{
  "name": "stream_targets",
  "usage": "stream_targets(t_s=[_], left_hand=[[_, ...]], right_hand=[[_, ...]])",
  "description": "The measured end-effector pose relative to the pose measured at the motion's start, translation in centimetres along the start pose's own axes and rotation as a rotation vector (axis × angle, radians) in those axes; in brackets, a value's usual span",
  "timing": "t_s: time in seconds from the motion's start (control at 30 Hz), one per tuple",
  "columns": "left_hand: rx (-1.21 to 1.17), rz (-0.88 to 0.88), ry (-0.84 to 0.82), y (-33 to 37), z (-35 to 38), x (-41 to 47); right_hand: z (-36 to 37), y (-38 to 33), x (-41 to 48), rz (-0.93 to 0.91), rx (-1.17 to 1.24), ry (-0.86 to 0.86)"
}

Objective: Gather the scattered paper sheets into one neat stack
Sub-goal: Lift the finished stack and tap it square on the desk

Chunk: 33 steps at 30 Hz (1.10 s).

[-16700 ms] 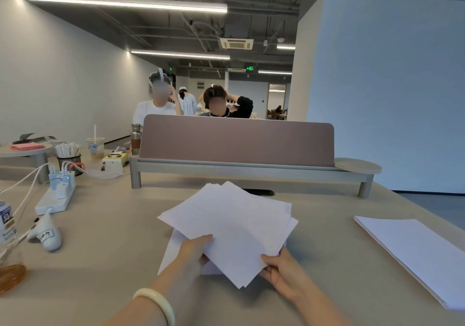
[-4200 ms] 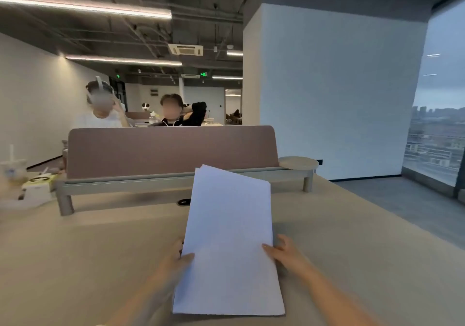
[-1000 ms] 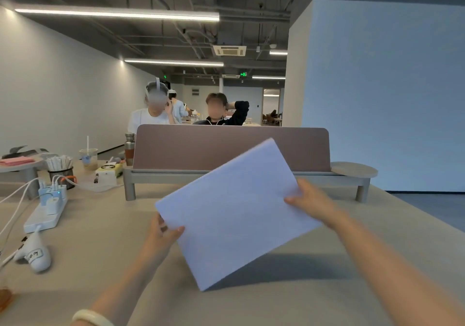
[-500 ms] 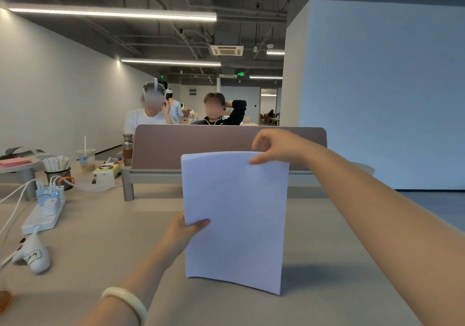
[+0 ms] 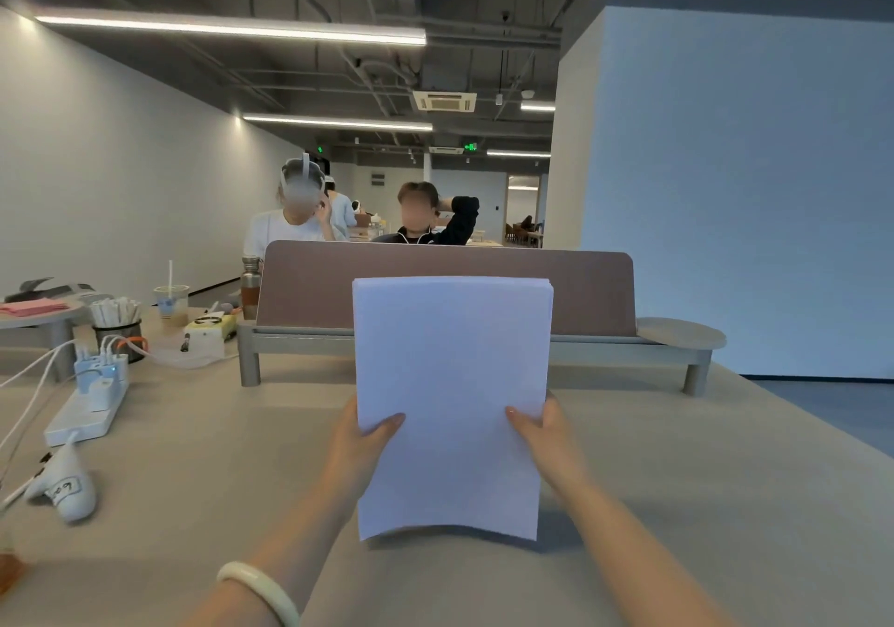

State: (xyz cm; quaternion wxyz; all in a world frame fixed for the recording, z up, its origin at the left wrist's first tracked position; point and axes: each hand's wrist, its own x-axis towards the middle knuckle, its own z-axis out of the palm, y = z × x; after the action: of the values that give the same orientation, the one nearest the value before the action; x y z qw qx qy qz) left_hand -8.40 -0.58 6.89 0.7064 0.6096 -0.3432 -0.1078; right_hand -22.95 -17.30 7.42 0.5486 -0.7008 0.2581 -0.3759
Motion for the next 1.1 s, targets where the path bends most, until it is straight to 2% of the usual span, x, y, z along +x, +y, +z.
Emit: stream_targets(t_s=[0.1,0.23,0.47,0.57,0.77,0.87,0.93,1.03,1.1], left_hand=[[0.010,0.009,-0.006,-0.2,0.0,0.0],[-0.015,-0.016,0.007,-1.7,0.6,-1.5],[0.007,-0.016,0.023,-1.1,0.6,-0.4],[0.018,-0.083,0.004,-2.7,0.7,-1.1],[0.003,-0.081,0.003,-3.6,1.1,-1.6],[-0.047,-0.156,0.033,-2.5,0.2,-0.9],[-0.082,-0.186,0.155,-1.2,-1.2,0.6],[0.074,-0.065,0.339,1.5,-4.1,2.5],[0.184,0.001,0.249,2.2,-5.0,2.7]], right_hand=[[0.0,-0.1,-0.4,-0.011,0.008,0.010],[0.8,3.0,-1.8,0.075,0.052,0.000],[0.7,2.0,-0.5,0.040,0.064,0.039],[0.6,3.5,-1.1,0.067,0.014,-0.005],[0.2,3.4,-1.1,0.070,-0.086,0.003],[-1.7,-0.7,0.4,-0.032,-0.296,-0.016],[-3.3,-4.7,1.6,-0.166,-0.537,-0.097],[-4.1,-10.1,2.6,-0.326,-0.875,-0.259],[-3.2,-12.1,2.8,-0.376,-1.098,-0.342]])
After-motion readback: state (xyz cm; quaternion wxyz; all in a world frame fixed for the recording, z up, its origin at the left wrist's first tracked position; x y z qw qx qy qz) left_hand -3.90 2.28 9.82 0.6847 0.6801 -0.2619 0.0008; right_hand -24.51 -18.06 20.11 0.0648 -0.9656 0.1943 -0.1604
